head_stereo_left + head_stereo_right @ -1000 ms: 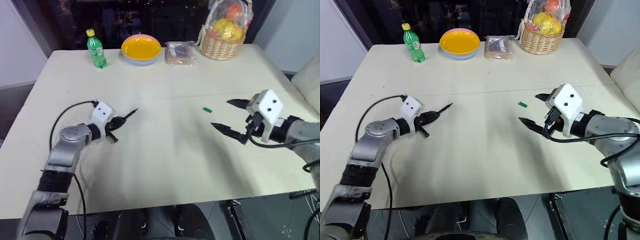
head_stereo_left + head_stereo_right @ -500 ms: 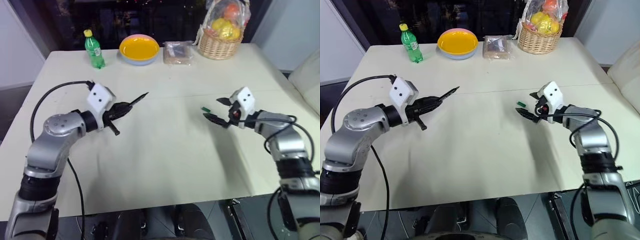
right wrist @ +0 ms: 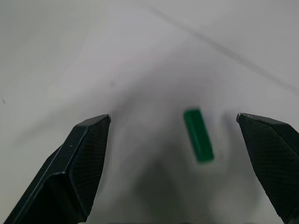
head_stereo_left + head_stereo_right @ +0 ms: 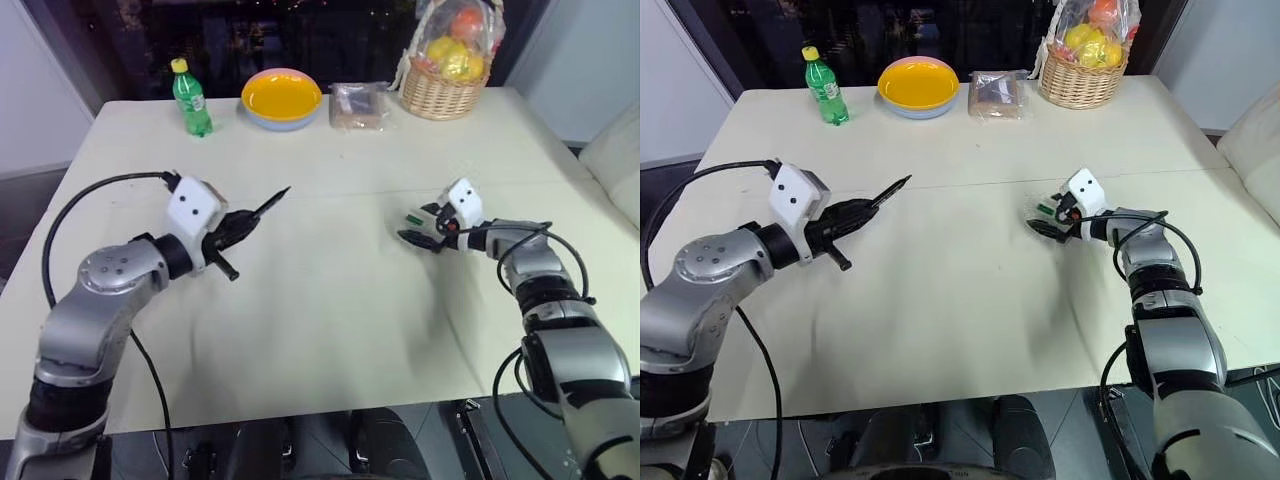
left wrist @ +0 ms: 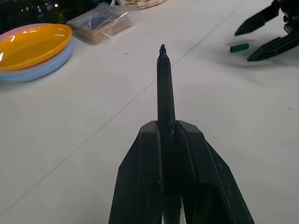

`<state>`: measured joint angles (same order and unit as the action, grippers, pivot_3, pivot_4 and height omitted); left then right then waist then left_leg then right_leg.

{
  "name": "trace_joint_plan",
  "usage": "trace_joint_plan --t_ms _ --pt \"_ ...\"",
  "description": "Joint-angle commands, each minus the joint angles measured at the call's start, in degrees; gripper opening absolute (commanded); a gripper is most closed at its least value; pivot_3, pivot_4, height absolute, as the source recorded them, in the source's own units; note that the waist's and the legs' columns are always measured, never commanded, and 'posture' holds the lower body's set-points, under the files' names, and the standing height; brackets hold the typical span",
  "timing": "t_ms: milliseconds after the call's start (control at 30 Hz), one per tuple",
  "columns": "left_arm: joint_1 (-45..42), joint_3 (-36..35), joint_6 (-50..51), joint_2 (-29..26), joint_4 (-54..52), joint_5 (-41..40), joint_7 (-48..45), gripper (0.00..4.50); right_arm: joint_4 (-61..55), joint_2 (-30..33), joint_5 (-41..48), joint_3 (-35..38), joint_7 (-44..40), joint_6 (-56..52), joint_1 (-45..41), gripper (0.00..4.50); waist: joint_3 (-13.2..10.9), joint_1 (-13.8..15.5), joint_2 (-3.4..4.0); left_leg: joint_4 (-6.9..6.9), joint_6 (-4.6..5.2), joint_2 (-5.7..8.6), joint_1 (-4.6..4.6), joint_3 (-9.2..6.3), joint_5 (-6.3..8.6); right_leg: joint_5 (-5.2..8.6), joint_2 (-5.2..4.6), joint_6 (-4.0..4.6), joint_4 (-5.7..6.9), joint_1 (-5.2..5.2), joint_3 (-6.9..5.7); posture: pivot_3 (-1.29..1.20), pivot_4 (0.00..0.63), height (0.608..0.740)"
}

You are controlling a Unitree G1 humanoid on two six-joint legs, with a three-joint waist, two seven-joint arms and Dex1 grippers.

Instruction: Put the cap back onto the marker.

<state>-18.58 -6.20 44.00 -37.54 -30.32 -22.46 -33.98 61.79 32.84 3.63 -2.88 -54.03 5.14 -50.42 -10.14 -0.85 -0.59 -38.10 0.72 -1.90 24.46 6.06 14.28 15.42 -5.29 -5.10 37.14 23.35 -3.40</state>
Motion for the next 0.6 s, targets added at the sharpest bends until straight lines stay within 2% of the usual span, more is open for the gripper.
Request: trace_joint_plan --t_ms 33,600 --pt "-0.3 -1.9 0.3 -0.7 -2.6 -0.7 1.0 0.05 1.6 0.4 -0.8 0.9 -0.3 2.0 -1.8 4.50 0.0 0.0 0.00 0.00 0.00 0.00 0.00 0.00 0.00 0.00 0.00 0.00 0.00 0.00 0.00 0.00 0.150 0.740" --pt "-1.4 -0.8 0.1 -0.4 -2.2 -1.3 2.0 0.05 6.4 -1.3 -0.4 3.6 0.1 -1.1 -5.7 4.50 0.0 -0.1 0.00 0.00 -0.03 0.00 -0.02 0.00 -0.02 0.00 -0.01 0.00 0.03 -0.01 0.00 0.00 0.150 0.740"
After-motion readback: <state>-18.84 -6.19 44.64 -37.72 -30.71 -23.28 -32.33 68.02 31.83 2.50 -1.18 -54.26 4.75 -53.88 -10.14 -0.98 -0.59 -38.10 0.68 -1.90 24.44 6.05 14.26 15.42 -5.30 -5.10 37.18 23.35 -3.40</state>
